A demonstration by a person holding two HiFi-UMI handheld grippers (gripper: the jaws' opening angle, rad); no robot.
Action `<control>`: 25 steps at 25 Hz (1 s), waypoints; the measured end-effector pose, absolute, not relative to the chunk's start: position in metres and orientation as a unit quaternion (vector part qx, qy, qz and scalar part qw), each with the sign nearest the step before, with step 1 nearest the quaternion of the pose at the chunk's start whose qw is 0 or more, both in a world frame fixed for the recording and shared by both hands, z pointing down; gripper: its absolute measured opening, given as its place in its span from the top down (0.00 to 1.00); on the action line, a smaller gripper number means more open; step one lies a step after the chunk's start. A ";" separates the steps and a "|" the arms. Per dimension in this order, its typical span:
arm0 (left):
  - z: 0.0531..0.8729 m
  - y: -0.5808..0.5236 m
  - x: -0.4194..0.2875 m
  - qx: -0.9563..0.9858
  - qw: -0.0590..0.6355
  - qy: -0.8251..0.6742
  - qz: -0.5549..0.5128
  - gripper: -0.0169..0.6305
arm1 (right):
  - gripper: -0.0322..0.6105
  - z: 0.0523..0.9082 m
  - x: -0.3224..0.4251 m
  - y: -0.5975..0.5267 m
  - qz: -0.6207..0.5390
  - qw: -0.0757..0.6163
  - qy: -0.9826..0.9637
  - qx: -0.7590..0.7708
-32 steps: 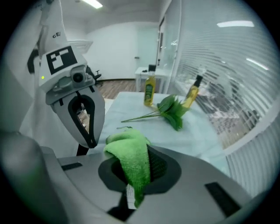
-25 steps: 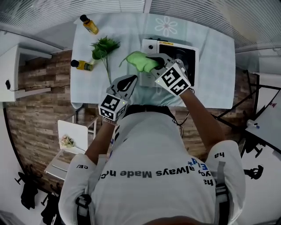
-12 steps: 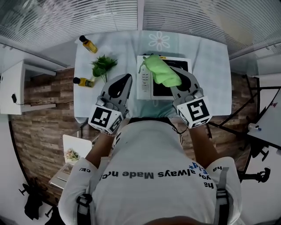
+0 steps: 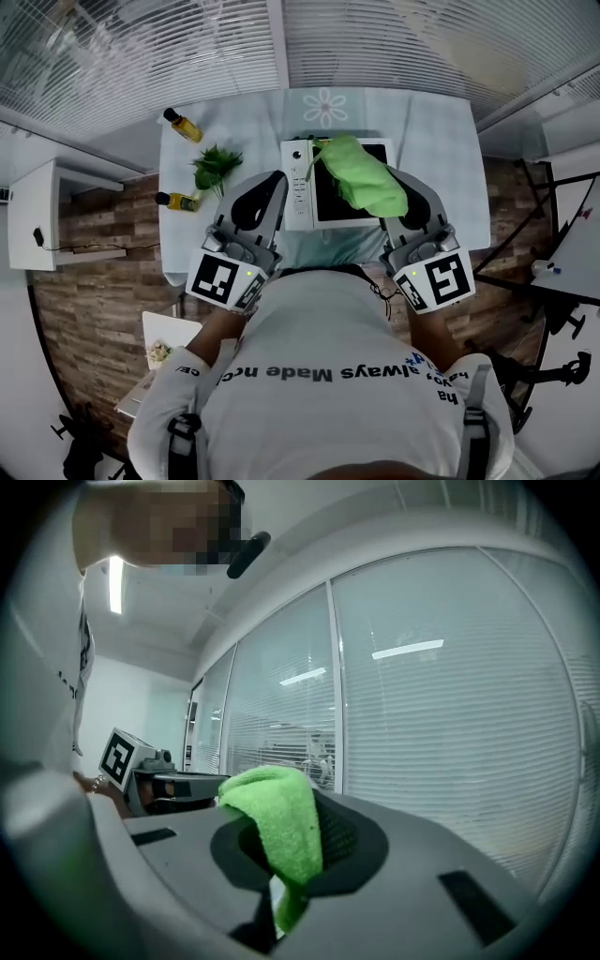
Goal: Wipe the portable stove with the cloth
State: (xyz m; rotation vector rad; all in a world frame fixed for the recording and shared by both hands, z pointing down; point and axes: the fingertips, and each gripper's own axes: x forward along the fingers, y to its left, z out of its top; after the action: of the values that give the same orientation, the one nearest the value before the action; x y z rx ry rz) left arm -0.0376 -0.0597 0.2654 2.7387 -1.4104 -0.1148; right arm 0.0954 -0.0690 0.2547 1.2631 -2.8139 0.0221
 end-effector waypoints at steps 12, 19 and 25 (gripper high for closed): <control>0.253 -0.055 -0.014 0.896 0.021 -0.441 -0.045 0.95 | 0.91 0.244 0.126 -0.058 0.005 0.022 -0.901 0.434; 0.251 -0.055 -0.009 0.896 0.023 -0.440 -0.050 0.95 | 0.91 0.243 0.129 -0.061 0.005 0.023 -0.901 0.433; 0.249 -0.055 -0.008 0.898 0.024 -0.437 -0.050 0.95 | 0.91 0.238 0.130 -0.061 0.004 0.022 -0.901 0.433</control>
State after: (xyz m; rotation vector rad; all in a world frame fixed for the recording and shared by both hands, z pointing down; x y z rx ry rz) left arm -0.0085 -0.0545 0.2493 2.7777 -1.3531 -0.1536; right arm 0.1298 -0.0608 0.2385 1.3423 -2.7926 0.0132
